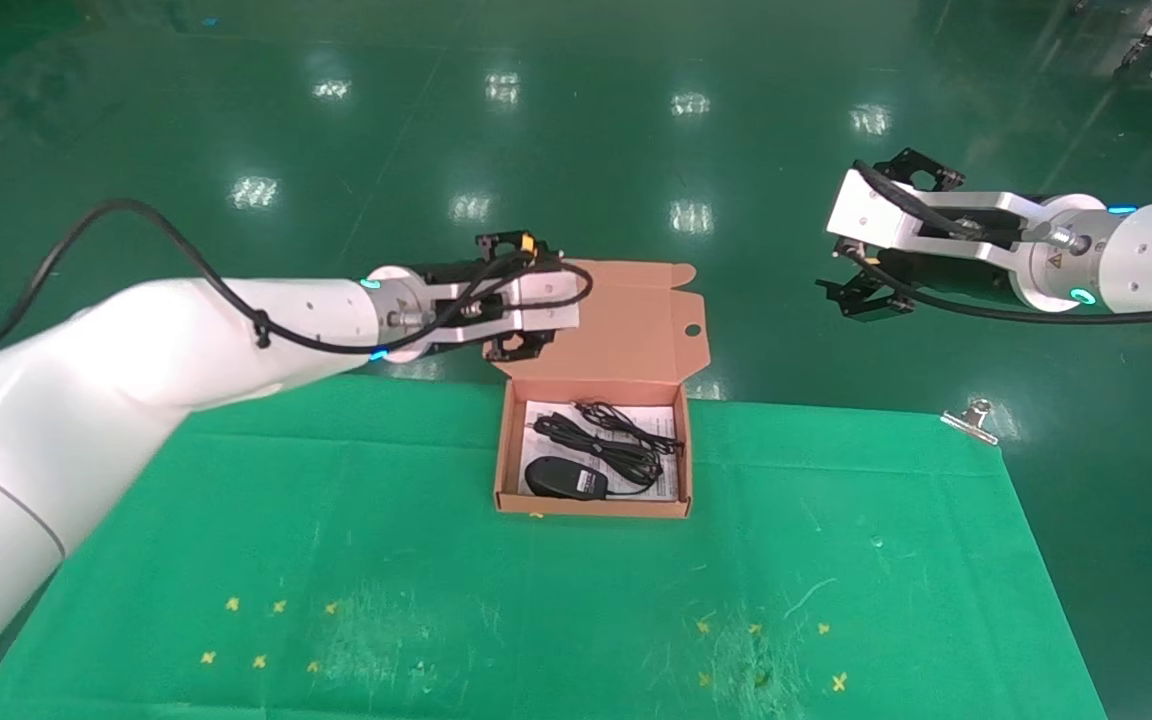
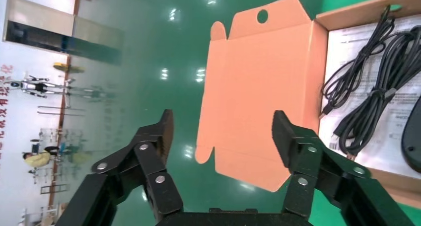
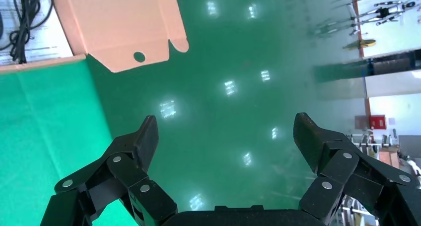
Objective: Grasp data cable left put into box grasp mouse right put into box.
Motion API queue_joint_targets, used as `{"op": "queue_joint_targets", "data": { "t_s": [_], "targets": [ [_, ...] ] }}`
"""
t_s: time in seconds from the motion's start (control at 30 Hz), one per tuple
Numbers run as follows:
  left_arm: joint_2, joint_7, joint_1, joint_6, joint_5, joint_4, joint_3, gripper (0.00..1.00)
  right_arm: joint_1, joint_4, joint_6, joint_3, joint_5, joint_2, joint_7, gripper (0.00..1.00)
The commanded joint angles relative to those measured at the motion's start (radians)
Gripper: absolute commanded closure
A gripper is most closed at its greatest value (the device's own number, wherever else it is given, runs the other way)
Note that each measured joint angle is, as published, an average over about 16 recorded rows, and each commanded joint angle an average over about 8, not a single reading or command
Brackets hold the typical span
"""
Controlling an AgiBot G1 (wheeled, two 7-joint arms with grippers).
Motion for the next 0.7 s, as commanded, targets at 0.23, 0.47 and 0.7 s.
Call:
{"op": "queue_joint_targets", "data": {
  "t_s": [0.23,0.47,0.7],
  "targets": [
    [-0.066,-0.042,0.042,0.089,-0.084,-0.054,-0.073,0.00,-0.063,0.029,-0.096,0.095,0.081,0.021,-0.021,0.00],
    [-0.144,-0.083,0.105,0.195,-0.177,-0.128,-0.155,0.00,-0.145,0.064,-0.197,0.203,0.183,0.047,-0.037,0.00],
    [-0.218,-0.123,0.165,0.295,-0.265,-0.198,-0.233,0.00,-0.224,0.097,-0.292,0.305,0.280,0.071,-0.052,0.00]
  ]
}}
